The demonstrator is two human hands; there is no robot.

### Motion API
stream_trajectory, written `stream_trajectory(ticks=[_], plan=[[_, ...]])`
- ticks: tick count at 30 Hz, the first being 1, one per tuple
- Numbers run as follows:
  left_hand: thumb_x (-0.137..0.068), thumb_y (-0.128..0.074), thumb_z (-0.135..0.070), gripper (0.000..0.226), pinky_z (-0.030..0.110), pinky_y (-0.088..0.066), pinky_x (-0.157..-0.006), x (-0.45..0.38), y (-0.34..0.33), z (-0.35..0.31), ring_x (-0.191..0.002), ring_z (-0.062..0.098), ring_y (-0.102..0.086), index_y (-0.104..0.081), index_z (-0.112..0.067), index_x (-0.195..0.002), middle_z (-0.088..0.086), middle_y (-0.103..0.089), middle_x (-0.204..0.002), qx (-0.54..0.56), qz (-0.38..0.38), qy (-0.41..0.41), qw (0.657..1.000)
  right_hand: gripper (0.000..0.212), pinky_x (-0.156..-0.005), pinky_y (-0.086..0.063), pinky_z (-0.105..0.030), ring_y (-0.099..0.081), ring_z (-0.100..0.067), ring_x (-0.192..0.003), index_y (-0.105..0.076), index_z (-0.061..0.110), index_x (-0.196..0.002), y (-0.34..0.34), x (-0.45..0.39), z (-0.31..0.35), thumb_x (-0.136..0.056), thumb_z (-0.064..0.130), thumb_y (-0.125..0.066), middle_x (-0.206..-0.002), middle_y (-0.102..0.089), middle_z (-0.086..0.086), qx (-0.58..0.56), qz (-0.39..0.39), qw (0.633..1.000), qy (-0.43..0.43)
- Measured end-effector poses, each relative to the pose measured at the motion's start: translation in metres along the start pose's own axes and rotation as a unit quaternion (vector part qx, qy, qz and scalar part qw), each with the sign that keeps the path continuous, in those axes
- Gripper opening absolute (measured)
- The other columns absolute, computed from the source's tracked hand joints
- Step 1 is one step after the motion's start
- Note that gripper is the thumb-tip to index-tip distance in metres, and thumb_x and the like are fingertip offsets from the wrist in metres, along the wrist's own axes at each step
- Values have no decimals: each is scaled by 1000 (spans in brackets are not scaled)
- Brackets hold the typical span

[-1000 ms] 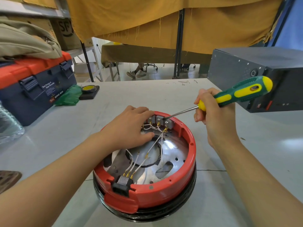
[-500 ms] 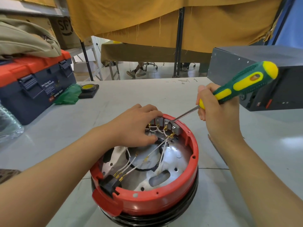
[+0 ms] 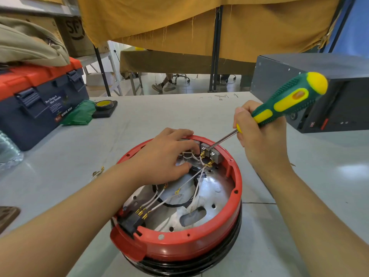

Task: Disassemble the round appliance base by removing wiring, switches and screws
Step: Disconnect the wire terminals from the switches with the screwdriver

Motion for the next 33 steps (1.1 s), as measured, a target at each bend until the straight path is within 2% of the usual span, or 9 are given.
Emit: stream_trajectory(ticks=[5,8,12,16,24,33], plan=[[-87,-57,-31,33,26,-24,-107,0,-1,0,-133,18,-27,-58,-39,-118,-7,-30,-150,0,5,-1,1000,29,-47,-30,-11,-39,-7,-43,-43,15,-56,-1,0,3,-84,16,-51,-43,-40,10,27,11,999,24],[-86,-56,-32,33,28,-24,-107,0,-1,0,-134,18,-26,-58,-40,-119,-7,-28,-151,1,8,-2,1000,29,-47,-30,-12,-37,-7,-44,-42,14,-56,-3,0,1,-83,17,-50,-45,-38,8,23,16,1000,11],[-86,-56,-34,33,28,-25,-107,0,-2,1,-134,17,-25,-57,-40,-119,-7,-28,-151,4,10,-2,1000,33,-46,-29,-13,-35,-5,-44,-44,27,-48,-2,-2,-4,-79,17,-49,-46,-39,11,-36,10,998,-42],[-86,-57,-35,33,29,-25,-108,0,-2,1,-134,18,-26,-58,-40,-118,-6,-28,-151,6,8,-1,1000,29,-40,-27,-17,-31,-9,-42,-43,18,-49,3,-3,-9,-78,15,-49,-48,-36,6,-61,-25,994,-88],[-86,-57,-34,29,29,-25,-107,0,-2,1,-133,18,-27,-59,-39,-115,-7,-29,-150,6,5,2,1000,20,-43,-21,-22,-26,-11,-42,-40,11,-55,7,-5,-18,-74,12,-47,-48,-35,5,-94,-53,985,-134],[-86,-57,-32,28,26,-24,-106,0,-3,1,-133,18,-27,-60,-39,-113,-6,-31,-150,5,-1,4,1000,19,-43,-22,-21,-27,-9,-40,-42,10,-58,9,-6,-23,-75,14,-48,-45,-36,7,-96,-61,982,-148]])
Point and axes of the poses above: each hand's wrist, its own x-axis away from the middle knuckle, its own y-axis out of the back of the hand, z = x × y, the point moved 5 cm from there along -x, towards the middle knuckle
